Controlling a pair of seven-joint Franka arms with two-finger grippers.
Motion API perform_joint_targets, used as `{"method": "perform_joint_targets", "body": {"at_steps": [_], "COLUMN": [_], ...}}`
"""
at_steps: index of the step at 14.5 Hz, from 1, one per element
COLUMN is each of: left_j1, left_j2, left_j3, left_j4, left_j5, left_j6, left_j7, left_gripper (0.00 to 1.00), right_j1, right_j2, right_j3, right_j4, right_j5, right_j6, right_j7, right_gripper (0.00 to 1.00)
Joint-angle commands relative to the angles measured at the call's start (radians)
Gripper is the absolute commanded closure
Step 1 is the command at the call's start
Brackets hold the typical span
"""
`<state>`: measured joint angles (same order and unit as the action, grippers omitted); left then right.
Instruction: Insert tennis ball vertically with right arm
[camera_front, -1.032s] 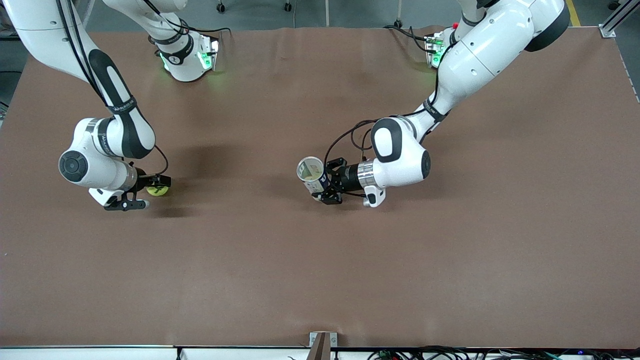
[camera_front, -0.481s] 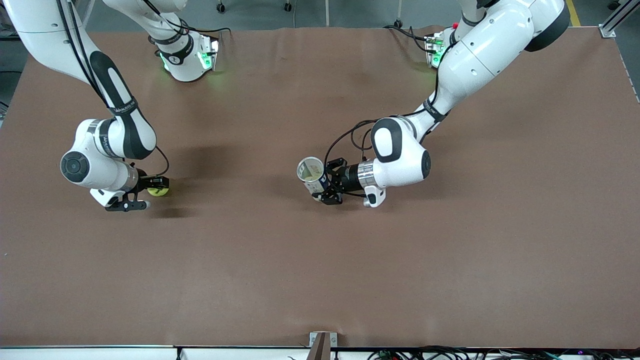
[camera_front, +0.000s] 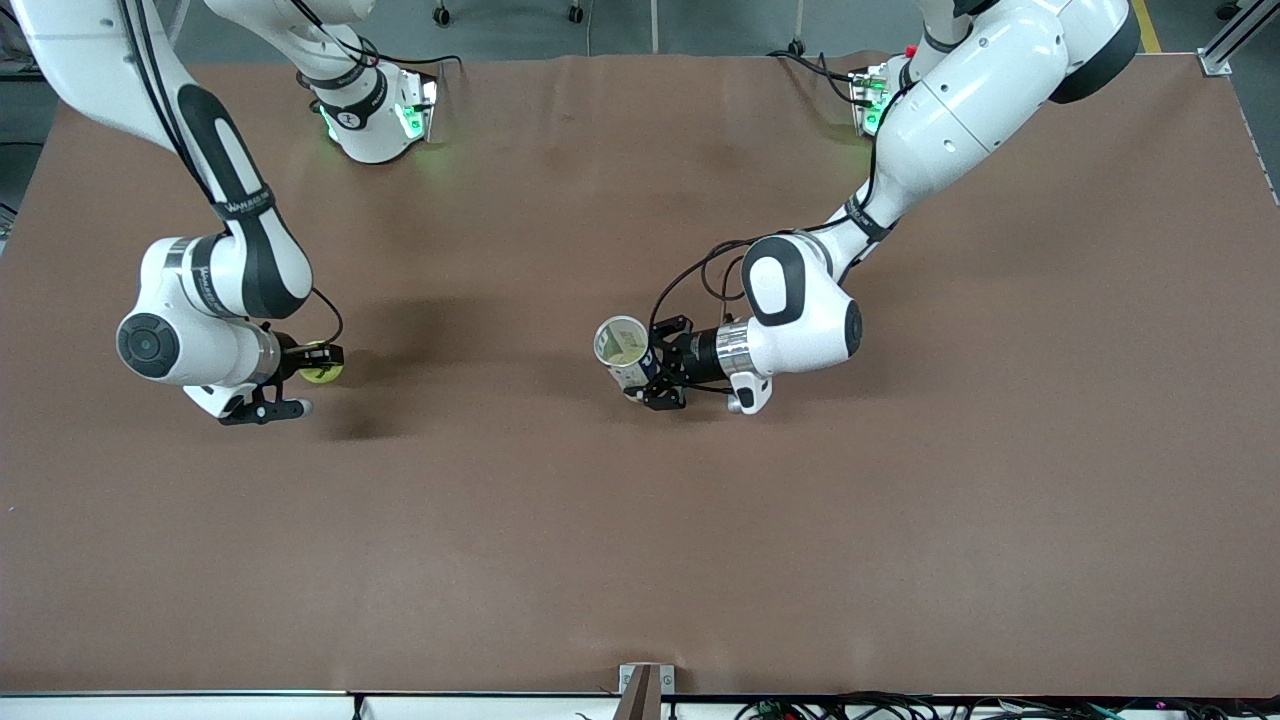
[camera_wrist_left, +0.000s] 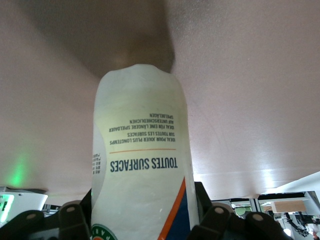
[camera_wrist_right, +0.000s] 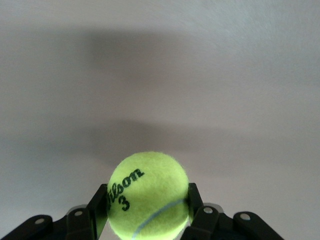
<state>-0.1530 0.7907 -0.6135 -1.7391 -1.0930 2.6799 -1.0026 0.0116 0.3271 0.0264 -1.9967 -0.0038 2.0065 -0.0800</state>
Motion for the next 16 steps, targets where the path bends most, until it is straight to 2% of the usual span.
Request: {"method": "perform_joint_targets", "body": {"at_steps": [1,3,5,8,11,13,16], "left_j1": [-0.003,-0.005,-0.005,-0.003,-0.005,-0.003,-0.005], "left_j2": [-0.004,-0.002,-0.002,-0.004,-0.002,-0.002,-0.001], "left_j3": [-0.012,-0.014,-0.015,-0.017,-0.015,-0.017,-0.015], "left_j4": [0.009,0.015,0.015,0.016,0.023,0.024,0.026], "left_j5": [-0.05,-0.068,-0.068,-0.07,-0.07,-0.07,-0.071], "left_j6": [0.014,0.014,0.014,0.014,0.014,0.014,0.02], "left_j7": [0.012,0.016,0.018,0.018,0.019,0.019,0.019], "left_gripper": [0.26,0.26,0.26,0.26,0.26,0.26,0.26], "right_j1": [0.098,0.177,0.266,0.356,0.424,0.468,0.516], "right_j2": [-0.056,-0.054,-0.046,-0.045,-0.016,0.026,0.067], "right_j3": [0.001,0.001,0.003,0.001,0.001,0.001,0.001], "right_j4": [0.129,0.235,0.321,0.355,0.452,0.507,0.549], "right_j5": [-0.013,0.001,0.033,0.157,0.241,0.274,0.309], "right_j6": [-0.213,-0.331,-0.389,-0.382,-0.377,-0.364,-0.272], "right_j7": [0.144,0.266,0.438,0.636,0.826,0.935,1.067], "right_gripper": [0.66,0.66,0.66,0.67,0.67,0.67,0.67]}}
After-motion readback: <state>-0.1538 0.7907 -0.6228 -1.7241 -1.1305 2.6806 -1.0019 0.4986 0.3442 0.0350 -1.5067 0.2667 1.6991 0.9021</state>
